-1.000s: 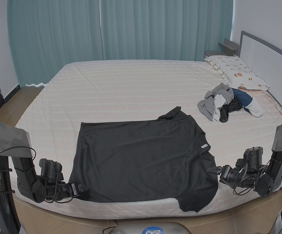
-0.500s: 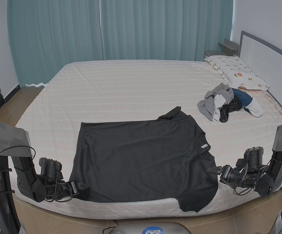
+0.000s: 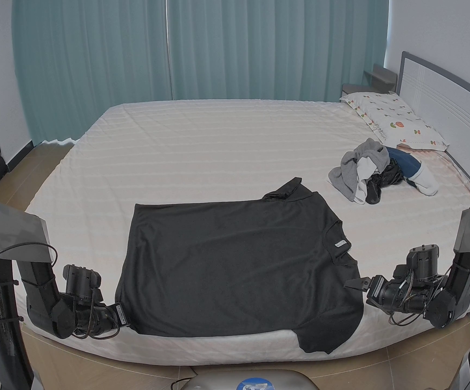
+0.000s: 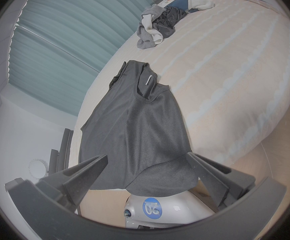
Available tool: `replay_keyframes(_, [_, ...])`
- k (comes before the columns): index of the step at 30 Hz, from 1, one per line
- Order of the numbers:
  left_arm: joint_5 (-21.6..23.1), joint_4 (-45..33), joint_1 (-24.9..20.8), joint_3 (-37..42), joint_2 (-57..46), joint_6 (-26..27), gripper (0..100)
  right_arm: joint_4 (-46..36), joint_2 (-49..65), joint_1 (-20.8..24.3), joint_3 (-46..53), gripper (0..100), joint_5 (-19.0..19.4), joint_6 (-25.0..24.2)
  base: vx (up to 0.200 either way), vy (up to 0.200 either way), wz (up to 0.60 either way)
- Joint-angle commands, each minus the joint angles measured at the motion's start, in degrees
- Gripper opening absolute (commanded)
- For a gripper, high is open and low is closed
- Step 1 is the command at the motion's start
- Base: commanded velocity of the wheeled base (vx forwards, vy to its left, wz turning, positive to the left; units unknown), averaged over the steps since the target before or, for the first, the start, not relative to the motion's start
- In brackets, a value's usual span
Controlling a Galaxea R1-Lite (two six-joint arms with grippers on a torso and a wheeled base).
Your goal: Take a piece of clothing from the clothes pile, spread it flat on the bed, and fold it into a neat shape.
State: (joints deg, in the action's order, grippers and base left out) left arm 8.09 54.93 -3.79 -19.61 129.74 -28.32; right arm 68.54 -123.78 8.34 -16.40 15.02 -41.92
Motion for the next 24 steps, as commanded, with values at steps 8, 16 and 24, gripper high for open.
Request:
replay_keyframes(8, [0.43,0.09,0.36,0.89,-2.30,-0.42,0,-0.07,-0.41,-0.16,0.05,100,-0.34,0.35,0.000,0.000,0.00])
replay_keyframes(16, [4.47,1.32,1.77,-0.95,-1.69,-5.52,0,-0.86,-1.46,-3.24,-0.39,100,-0.43,2.64,0.000,0.000,0.00])
replay_keyframes(24, [5.62,8.26,2.74,-0.95,-0.72,-10.35,0,-0.86,-7.00,-3.50,-4.52,100,-1.31,4.39,0.000,0.000,0.00])
